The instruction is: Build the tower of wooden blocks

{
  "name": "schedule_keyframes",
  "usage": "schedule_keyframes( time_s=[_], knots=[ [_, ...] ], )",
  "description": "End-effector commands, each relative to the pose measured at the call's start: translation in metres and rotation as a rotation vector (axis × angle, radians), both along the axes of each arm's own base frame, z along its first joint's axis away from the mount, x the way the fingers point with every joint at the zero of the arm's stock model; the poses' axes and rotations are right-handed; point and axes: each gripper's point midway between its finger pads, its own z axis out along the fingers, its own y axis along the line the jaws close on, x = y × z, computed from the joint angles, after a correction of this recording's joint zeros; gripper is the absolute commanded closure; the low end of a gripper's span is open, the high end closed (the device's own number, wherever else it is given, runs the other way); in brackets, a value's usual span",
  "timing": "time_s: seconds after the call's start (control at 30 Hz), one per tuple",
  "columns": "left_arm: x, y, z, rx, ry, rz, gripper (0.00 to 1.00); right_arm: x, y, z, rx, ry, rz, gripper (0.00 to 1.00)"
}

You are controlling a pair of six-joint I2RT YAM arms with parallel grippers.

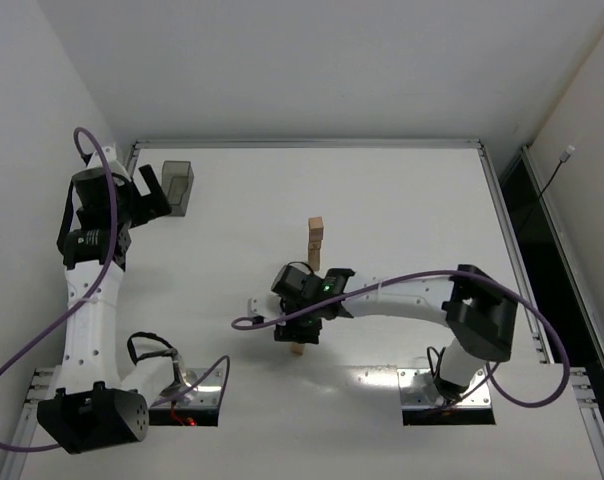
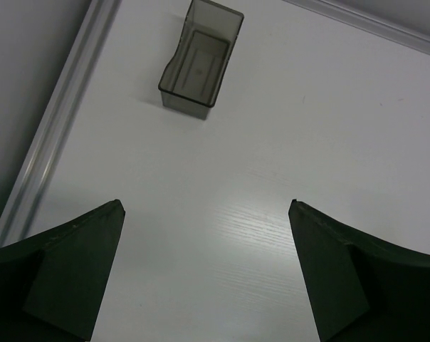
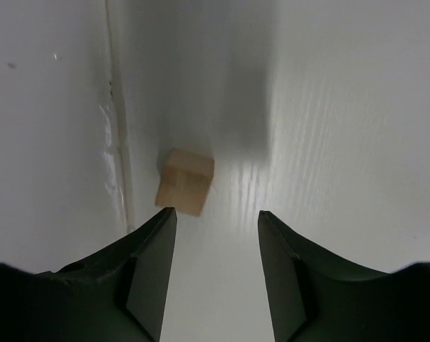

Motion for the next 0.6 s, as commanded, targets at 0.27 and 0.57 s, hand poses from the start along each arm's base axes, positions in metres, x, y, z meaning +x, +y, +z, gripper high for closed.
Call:
schedule_keyframes(
  time_s=[0.27,0.57],
  knots=[
    [0.0,0.011,0.013,0.02,-0.061,0.045,0.01,-0.027,0.04,-0.004,0.043,0.069,-0.087,0.55],
    [0.004,0.014,0.015,0.027,-0.07,0.042,0.01,-0.035,0.043,-0.022,-0.004,0.132,-0.078,0.55]
  ],
)
